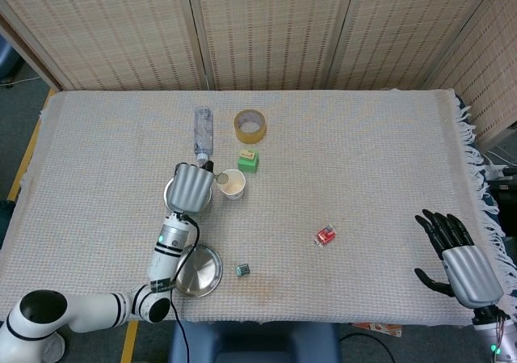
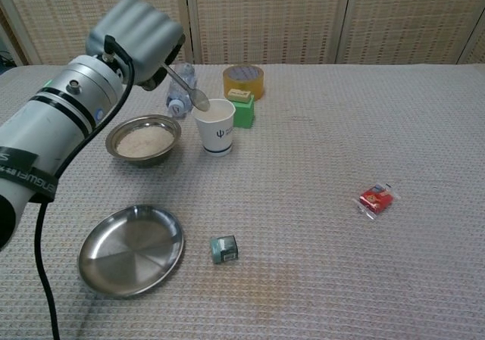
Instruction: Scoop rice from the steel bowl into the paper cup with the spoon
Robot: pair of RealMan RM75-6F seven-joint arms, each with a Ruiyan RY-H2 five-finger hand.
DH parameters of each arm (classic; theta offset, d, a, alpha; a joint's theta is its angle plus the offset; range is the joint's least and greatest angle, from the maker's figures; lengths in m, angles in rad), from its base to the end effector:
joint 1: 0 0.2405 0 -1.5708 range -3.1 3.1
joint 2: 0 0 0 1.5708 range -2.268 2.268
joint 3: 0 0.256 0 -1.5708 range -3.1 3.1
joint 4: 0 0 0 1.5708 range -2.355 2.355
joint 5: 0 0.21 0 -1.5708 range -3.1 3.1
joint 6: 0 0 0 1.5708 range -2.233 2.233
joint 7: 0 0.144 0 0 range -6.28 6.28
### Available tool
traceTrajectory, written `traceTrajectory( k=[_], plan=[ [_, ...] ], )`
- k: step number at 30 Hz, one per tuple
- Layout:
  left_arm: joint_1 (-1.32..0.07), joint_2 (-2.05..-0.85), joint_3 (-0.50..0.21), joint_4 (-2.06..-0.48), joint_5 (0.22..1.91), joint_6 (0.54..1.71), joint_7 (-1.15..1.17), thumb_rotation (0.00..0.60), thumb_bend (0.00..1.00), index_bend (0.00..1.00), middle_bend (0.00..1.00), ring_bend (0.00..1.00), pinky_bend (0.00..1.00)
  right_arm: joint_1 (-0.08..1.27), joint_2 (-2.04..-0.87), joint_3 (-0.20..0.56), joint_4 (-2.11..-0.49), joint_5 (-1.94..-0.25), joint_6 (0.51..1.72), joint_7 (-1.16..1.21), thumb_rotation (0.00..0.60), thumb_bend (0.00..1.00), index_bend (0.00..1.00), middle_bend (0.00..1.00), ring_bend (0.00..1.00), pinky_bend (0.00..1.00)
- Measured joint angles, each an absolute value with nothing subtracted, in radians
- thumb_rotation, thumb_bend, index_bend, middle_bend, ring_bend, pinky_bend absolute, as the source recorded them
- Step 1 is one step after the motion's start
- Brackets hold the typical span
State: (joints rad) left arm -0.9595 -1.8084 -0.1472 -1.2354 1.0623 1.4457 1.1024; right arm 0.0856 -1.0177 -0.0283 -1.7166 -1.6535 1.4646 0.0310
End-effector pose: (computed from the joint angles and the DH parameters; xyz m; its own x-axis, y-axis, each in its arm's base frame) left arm -0.0739 0.3696 -0.0200 0.8160 -0.3756 0.4395 0.4201 -0.1369 -0.8971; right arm -0.2855 -0.1614 0.1601 0.3818 -0.1036 0.9184 -0.9185 -0.1534 0.3645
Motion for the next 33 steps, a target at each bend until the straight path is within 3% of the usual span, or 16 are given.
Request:
traceTrajectory(
  k=[8, 15, 24, 33],
  plan=[
    [-0.936, -1.853, -0.087, -1.119, 1.211, 1.481, 1.121, 0.6, 0.42, 0.78, 1.0, 1.0, 1.0, 0.085, -1.018, -0.03, -1.719, -1.657, 1.466, 0.028, 0.6, 0.15, 0.0, 0.0, 0.0, 0.0],
    [-0.909, -1.857, -0.103, -1.134, 1.252, 1.494, 1.106, 0.6, 0.42, 0.78, 1.0, 1.0, 1.0, 0.083, -1.017, -0.032, -1.72, -1.661, 1.468, 0.028, 0.6, 0.15, 0.0, 0.0, 0.0, 0.0],
    [-0.843, -1.712, -0.178, -1.46, 1.154, 1.459, 1.042, 0.6, 0.42, 0.78, 1.0, 1.0, 1.0, 0.083, -1.013, -0.034, -1.72, -1.668, 1.469, 0.032, 0.6, 0.15, 0.0, 0.0, 0.0, 0.0],
    [-0.699, -1.374, -0.193, -1.93, 0.947, 1.337, 0.835, 0.6, 0.42, 0.78, 1.0, 1.0, 1.0, 0.079, -1.014, -0.039, -1.727, -1.677, 1.475, 0.021, 0.6, 0.15, 0.0, 0.0, 0.0, 0.0]
  ],
)
